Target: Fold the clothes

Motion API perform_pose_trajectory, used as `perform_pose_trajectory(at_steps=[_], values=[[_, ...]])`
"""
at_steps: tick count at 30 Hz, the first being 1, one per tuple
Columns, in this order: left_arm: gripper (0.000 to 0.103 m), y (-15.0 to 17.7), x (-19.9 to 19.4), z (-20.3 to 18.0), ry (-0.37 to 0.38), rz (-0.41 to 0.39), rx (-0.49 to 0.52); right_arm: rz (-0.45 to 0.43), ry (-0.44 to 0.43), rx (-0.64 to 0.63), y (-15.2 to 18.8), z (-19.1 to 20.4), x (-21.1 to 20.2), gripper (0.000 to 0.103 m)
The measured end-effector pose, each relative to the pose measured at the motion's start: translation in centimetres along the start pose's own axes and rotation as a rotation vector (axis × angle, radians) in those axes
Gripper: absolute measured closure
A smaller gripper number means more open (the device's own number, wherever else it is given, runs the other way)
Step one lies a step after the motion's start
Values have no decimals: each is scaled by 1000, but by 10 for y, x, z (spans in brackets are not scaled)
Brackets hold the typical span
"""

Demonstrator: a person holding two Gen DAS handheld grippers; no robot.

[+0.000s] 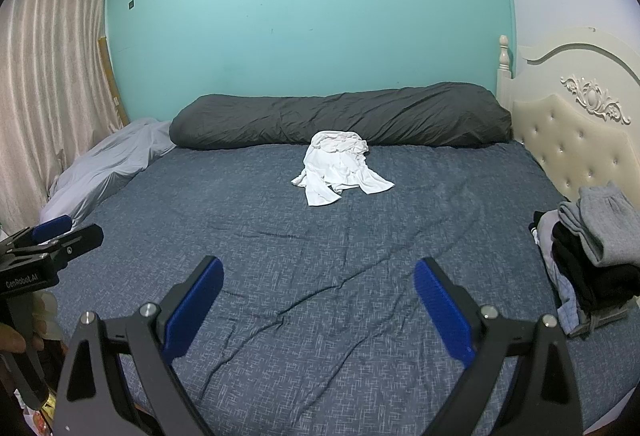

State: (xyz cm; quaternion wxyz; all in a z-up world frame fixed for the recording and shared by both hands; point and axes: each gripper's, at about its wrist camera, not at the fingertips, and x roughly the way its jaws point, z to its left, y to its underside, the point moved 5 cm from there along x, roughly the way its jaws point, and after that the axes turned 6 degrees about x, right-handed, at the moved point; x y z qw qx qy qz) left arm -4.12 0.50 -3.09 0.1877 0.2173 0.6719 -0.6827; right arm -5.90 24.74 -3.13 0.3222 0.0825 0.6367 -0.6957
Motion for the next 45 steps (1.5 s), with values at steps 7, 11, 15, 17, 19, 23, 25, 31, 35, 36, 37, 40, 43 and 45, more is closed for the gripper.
perform_pose_trajectory(at_steps=[7,11,15,17,19,23,25,31,35,36,37,40,43,45], values=[[0,-1,-1,-1,0,-1,0,-3,0,-1,1,-2,0,6],[0,-3,-1,-2,-1,1,-2,-4,0,-3,0,-2,-2,6],[0,-3,-1,-2,-1,0,-2,-5,1,-3,0,-3,-2,6],[0,-3,-1,-2,0,0,-2,-6,1,-4,0,-2,-3,6],[0,-3,-1,-2,-1,-2,-2,-6,0,-5,-1,-2,-3,6],[0,-3,-2,-3,-2,-3,-1,-7,-1,-7,0,-1,-3,6],[0,-4,-2,-3,-1,-2,-4,-8,-1,-6,-1,0,-4,6],[0,-3,-1,-3,0,-2,-2,-7,-3,-7,-3,0,-4,6],[0,-3,-1,-2,3,-2,-4,-7,-3,-8,-3,1,-3,6],[0,-3,-1,-2,3,-1,-4,-8,-3,-9,-2,1,-3,6],[0,-2,-1,-2,3,-1,-3,-7,-3,-9,-2,0,-3,6],[0,-3,-1,-2,2,-1,-4,-8,-2,-8,-2,-1,-3,6],[0,-3,-1,-2,0,-2,-3,-7,-3,-9,-2,0,-3,6],[0,-3,-1,-3,-1,-2,-3,-8,-3,-9,-2,0,-2,6]])
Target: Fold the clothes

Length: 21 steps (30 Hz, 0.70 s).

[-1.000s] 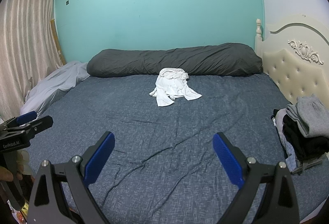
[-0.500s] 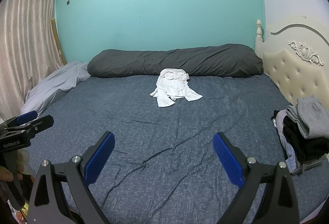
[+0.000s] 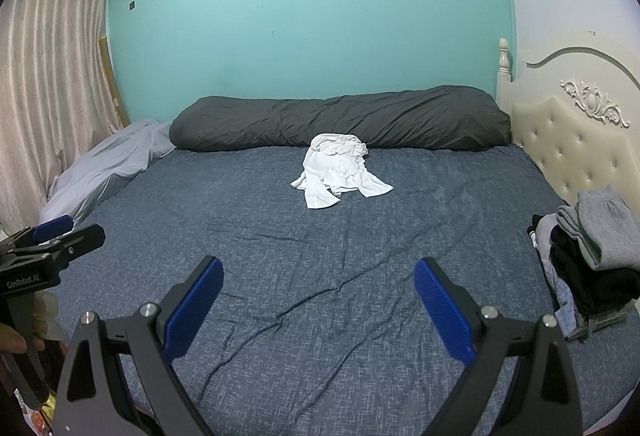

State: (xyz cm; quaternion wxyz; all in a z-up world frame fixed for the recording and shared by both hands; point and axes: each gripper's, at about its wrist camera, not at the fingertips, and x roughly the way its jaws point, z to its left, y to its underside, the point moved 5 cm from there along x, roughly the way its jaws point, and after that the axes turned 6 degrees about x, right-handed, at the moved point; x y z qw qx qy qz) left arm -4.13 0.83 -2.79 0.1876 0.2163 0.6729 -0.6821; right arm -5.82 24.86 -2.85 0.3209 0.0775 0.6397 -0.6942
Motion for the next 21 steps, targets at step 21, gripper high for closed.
perform_pose_trajectory(at_steps=[21], values=[[0,-4,3,1,1,3,-2,3,0,2,1,-1,3,6]])
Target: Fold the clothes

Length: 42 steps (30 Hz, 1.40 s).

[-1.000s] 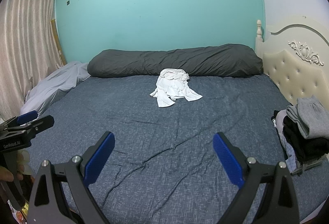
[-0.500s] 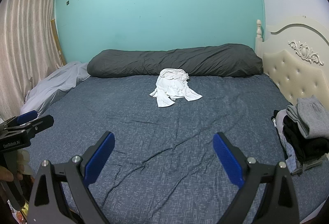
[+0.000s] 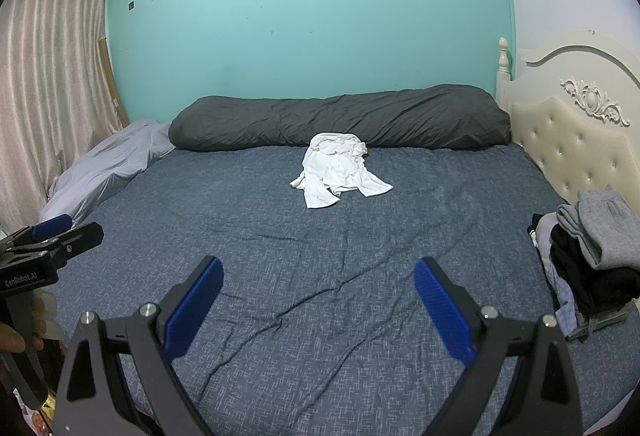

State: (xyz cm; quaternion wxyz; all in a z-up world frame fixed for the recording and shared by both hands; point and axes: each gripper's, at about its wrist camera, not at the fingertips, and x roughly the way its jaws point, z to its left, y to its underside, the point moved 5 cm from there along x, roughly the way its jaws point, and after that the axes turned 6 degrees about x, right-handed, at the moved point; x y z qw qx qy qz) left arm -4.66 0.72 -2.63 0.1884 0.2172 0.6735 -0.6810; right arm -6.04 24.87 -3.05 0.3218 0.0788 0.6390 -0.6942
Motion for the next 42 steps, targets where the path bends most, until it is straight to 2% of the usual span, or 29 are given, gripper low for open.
perform_pose_trajectory(at_steps=[9,17,25,33,42], values=[[0,5,20,8,-1,26,-25,23,7,2,4,-5,16,6],[0,20,79,28,-15,81,-69,80,-6,11,8,-13,66,6],[0,35,164,62,-13,135,-154,150,-38,-19,5,-10,157,6],[0,63,265,102,-5,198,-296,232,-48,-52,-4,-10,279,6],[0,101,331,139,-43,247,-371,306,-40,-85,-14,-13,416,6]])
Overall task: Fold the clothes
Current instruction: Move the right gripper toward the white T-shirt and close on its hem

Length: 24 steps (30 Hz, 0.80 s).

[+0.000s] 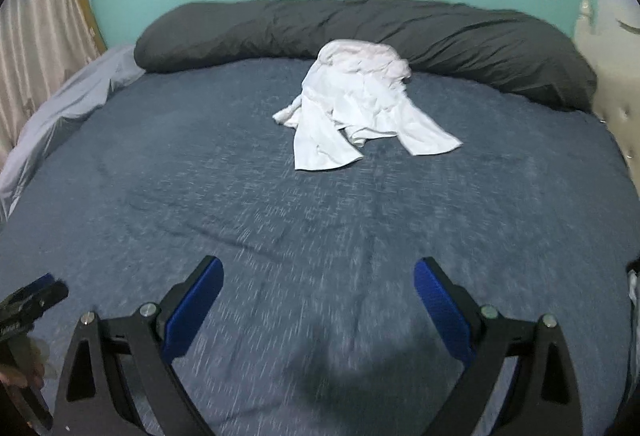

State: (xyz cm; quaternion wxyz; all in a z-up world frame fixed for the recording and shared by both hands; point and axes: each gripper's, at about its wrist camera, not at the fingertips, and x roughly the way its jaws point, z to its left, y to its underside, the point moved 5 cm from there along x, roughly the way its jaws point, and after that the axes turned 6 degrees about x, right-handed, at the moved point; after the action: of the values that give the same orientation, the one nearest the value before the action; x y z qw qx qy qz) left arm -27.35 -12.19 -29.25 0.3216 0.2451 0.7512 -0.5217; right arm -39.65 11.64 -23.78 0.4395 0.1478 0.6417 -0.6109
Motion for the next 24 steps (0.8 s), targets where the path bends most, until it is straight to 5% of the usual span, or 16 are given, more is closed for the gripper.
perform_pose_trajectory(at_steps=[9,17,21,24], values=[[0,2,25,26,8,-2,-69,77,-20,23,-43,-1,112,6],[0,0,38,43,-10,23,-124,82,-20,20,-74,1,169,11],[0,0,39,44,-11,24,-115,109,-15,1,-84,6,198,29],[0,2,44,46,-9,34,-114,130,21,-6,-89,8,220,30]])
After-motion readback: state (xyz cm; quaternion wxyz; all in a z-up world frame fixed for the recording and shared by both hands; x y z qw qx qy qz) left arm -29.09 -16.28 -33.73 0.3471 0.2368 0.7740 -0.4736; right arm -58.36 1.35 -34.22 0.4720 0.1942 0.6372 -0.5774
